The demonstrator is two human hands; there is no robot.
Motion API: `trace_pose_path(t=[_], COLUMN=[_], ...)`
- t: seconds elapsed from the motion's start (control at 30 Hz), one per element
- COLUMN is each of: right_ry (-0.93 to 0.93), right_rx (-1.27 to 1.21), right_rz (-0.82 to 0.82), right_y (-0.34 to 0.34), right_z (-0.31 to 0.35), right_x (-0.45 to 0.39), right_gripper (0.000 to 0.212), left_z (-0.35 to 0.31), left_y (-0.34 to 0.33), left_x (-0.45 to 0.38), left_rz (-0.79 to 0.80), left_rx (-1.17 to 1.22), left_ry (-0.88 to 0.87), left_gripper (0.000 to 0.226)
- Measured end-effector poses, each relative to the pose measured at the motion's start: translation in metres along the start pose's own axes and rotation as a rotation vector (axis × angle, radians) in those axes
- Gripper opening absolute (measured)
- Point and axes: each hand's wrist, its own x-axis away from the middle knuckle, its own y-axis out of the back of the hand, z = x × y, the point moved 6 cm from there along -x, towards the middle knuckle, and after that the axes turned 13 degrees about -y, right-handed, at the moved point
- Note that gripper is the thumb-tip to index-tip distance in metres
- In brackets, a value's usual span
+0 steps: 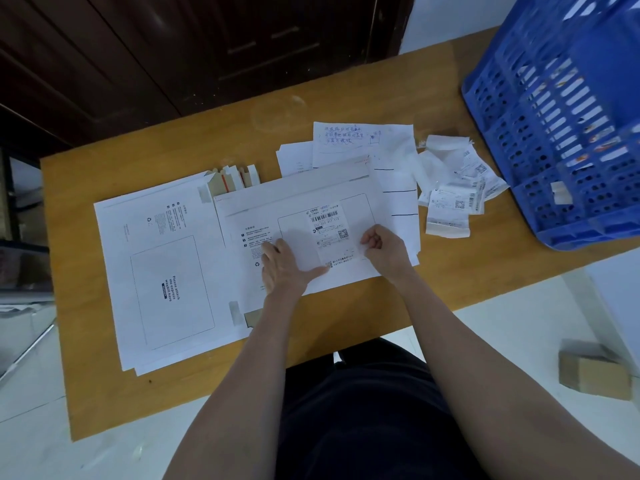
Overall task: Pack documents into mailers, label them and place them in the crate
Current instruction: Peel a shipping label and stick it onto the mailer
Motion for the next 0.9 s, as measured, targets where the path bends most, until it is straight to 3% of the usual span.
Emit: trace_pose_path(t=[0.1,0.2,0.3,0.37,0.43,0.57,0.7,0.9], right_ry=[-0.058,-0.062,-0.183,-0.301,-0.33,-0.34,-0.316,-0.359], right_rx=[-0.082,-0.132,0.164,0.357,0.449,0.44,0.302,-0.136], right_rz=[0.003,-0.182,-0.504,-0.48,-0.4,-0.342,-0.374,-0.229], right_y=[0.001,0.01,0.026,0.028,0.027,0.024,0.033,0.059], right_z=[0.004,0.003,0.011,0.018,0.028,0.031,0.038,0.058], right_x=[0.0,0.004,0.005,-0.002,-0.011,-0.017,-0.018,-0.006], right_gripper=[0.016,0.022,0.045,0.064,0.074,0.073,0.052,0.022], left_z=[0.006,0.012,0.005,-0.015,-0.041,-0.094,-0.121,-0.138], left_y=[0.003,0.015,0.037,0.041,0.043,0.042,0.036,0.041], left_x=[-0.002,-0.005,-0.003,-0.005,-0.008,-0.012,-0.017,-0.032], left_rz=[0.055,-0.008,-0.205,-0.248,-0.24,-0.176,-0.105,0.039], left_rx=[0.079,0.197,0.275,0.29,0.287,0.393,0.54,0.522], left_ry=[-0.009,0.031,0.055,-0.049,-0.193,-0.347,-0.338,-0.29], left_gripper=[0.094,0.048,0.018,0.01,0.012,0.019,0.025,0.048])
